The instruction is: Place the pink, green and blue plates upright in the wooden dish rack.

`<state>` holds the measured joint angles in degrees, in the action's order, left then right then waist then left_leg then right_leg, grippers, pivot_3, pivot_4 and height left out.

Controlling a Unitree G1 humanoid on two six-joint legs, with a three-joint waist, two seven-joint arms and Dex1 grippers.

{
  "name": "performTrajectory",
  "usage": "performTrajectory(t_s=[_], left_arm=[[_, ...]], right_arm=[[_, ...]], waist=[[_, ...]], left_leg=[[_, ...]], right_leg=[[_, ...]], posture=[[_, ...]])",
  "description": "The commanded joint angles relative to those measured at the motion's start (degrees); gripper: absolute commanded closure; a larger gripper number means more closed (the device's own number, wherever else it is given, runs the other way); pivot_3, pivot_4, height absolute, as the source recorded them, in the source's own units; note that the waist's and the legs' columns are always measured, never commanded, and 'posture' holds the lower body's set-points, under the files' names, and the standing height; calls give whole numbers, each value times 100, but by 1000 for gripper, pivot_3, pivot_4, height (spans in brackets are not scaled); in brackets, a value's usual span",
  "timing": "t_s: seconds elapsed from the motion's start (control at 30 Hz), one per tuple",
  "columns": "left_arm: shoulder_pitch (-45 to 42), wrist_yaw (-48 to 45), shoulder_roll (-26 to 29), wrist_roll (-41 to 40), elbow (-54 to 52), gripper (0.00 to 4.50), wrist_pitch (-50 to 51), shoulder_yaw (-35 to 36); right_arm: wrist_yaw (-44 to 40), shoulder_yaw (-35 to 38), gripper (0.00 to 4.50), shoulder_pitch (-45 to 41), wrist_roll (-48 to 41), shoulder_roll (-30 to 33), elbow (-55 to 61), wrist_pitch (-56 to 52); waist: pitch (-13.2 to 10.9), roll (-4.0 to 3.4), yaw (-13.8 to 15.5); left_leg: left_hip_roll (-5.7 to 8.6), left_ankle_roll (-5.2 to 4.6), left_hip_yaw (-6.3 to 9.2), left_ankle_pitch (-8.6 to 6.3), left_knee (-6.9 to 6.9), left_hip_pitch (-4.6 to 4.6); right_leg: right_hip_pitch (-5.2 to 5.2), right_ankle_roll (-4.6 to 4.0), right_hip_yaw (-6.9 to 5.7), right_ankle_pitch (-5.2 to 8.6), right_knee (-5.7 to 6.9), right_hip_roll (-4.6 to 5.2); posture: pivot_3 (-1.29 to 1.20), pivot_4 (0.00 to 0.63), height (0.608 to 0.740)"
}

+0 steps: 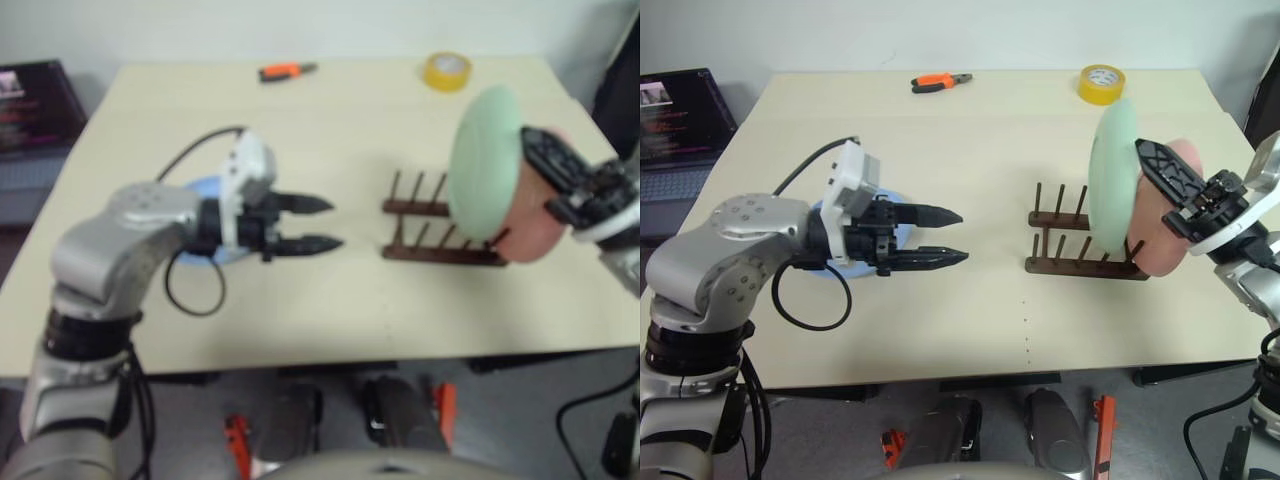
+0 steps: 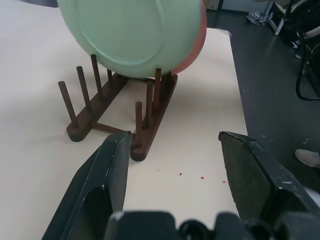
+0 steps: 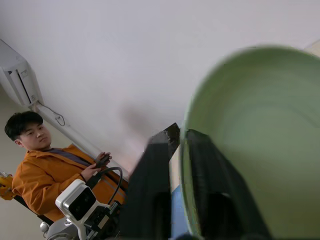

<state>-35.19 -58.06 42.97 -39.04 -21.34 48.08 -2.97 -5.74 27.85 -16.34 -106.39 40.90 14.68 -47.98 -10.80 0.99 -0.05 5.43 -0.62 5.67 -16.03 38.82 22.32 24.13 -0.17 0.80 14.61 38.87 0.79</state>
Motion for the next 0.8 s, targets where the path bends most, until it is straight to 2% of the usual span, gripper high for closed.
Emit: performTrajectory(t_s=[0.03,0.07,0.3,0.5,0.67,0.8], left_arm=[[-43,9,48,-31,-74,1425,-76,137],[-46,10,53,-25,-67,1425,-77,140],[-99,80,111,132,89,1425,-173,201],[-282,670,254,447,626,1425,-209,692],[-438,1406,695,863,1469,1425,68,1279],[-623,1790,1052,1434,2399,1425,60,1201]], right_arm=[[-252,80,2534,-70,271,282,176,-22],[-342,86,2223,-74,404,379,174,-50],[-1742,-14,2223,-310,2176,1743,29,-267],[-3278,-364,2223,-1318,3687,2849,-357,129],[-3973,-508,2223,-2047,4236,3109,-537,321],[-4208,-685,2223,-2344,4398,2936,-410,285]], waist=[[0,0,0],[0,0,0],[0,0,-1],[0,0,2],[-1,0,-5],[-1,0,7]], left_leg=[[0,0,0,0,0,0],[0,0,0,0,0,0],[0,0,-1,0,0,0],[-4,0,-1,0,0,-4],[-6,0,1,0,-6,0],[-5,1,4,-1,-9,5]], right_leg=[[0,0,0,0,0,0],[0,0,-1,0,0,0],[0,3,-2,1,-2,0],[0,25,-3,15,-1,-3],[1,17,-4,10,-15,-4],[3,1,-5,0,-23,-3]], posture=[[0,150,740],[0,150,740],[0,150,740],[0,150,740],[0,150,740],[0,150,740]])
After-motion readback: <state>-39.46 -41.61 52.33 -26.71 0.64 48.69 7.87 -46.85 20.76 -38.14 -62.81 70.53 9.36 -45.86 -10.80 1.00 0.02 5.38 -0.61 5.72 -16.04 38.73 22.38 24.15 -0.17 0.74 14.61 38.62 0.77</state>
